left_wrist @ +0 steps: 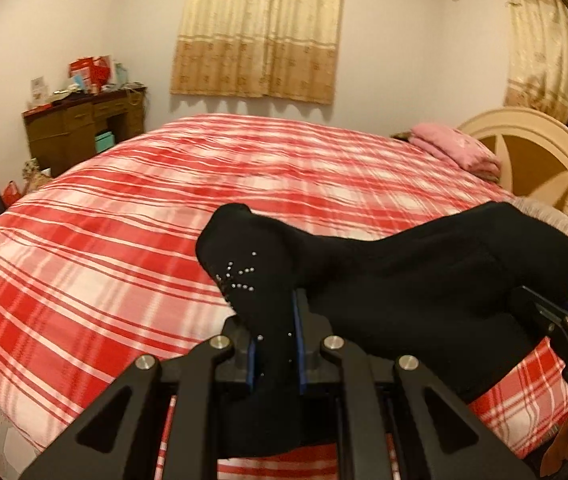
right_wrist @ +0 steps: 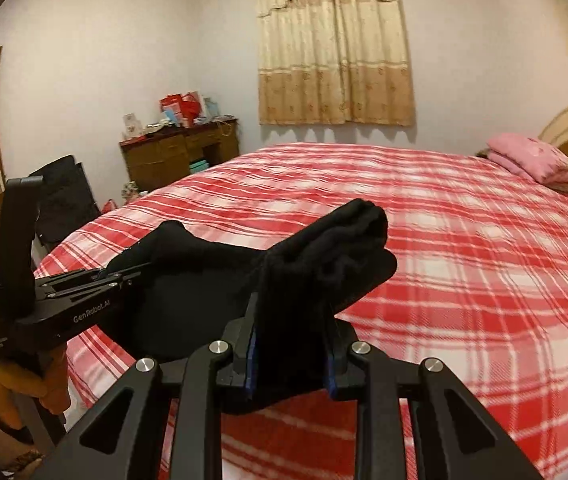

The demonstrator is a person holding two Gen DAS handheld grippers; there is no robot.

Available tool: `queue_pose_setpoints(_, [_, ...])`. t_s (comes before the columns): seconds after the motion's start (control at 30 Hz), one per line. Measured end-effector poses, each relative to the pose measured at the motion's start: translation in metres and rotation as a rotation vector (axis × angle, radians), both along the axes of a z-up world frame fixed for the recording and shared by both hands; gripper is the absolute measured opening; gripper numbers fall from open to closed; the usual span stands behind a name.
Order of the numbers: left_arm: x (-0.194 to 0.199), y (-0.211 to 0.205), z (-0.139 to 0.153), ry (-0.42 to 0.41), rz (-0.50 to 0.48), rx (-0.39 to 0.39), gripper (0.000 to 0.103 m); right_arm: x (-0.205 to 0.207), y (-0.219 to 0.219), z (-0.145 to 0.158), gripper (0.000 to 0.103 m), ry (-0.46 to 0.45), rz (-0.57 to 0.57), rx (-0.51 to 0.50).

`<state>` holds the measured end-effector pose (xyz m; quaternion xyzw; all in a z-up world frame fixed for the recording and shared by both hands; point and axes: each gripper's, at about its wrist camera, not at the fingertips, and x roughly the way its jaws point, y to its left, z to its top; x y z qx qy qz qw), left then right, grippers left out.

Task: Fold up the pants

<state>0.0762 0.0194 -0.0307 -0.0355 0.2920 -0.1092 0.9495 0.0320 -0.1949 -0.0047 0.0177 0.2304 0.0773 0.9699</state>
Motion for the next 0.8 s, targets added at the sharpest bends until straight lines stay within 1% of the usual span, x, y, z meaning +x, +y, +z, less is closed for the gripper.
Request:
queue_pose_setpoints(0.3, [0.036, 0.055, 0.022, -0.056, 0.120, 0.025, 0.015, 0.059, 0.051, 0.018, 0.026, -0.041, 0.105, -0.003])
queue_pose_setpoints(0.47, [0.065, 0.074, 0.031, -0.101, 0.181, 0.093, 0.015, 0.100, 0.073, 0.019, 0.026, -0.075, 0.134, 0.036])
queue_pose_setpoints(0.6, [0.086, 0.085, 0.025, -0.115, 0.232, 0.149, 0.015, 0.133, 0.087, 0.003, 0.026, -0.068, 0.161, 0.075])
queue_pose_setpoints(0.67, [0.094, 0.089, 0.017, -0.112, 0.253, 0.171, 0.015, 0.148, 0.093, -0.007, 0.026, -0.057, 0.177, 0.075])
queue_pose_setpoints(0.73, [0.104, 0.092, 0.006, -0.089, 0.275, 0.192, 0.015, 0.165, 0.101, -0.024, 0.026, -0.018, 0.174, 0.032])
queue_pose_setpoints(0.77, [0.110, 0.093, -0.002, -0.064, 0.279, 0.196, 0.015, 0.169, 0.103, -0.031, 0.026, 0.004, 0.169, 0.019])
queue_pose_setpoints(0.8, [0.115, 0.094, -0.011, -0.032, 0.274, 0.196, 0.015, 0.177, 0.104, -0.042, 0.026, 0.045, 0.160, 0.007])
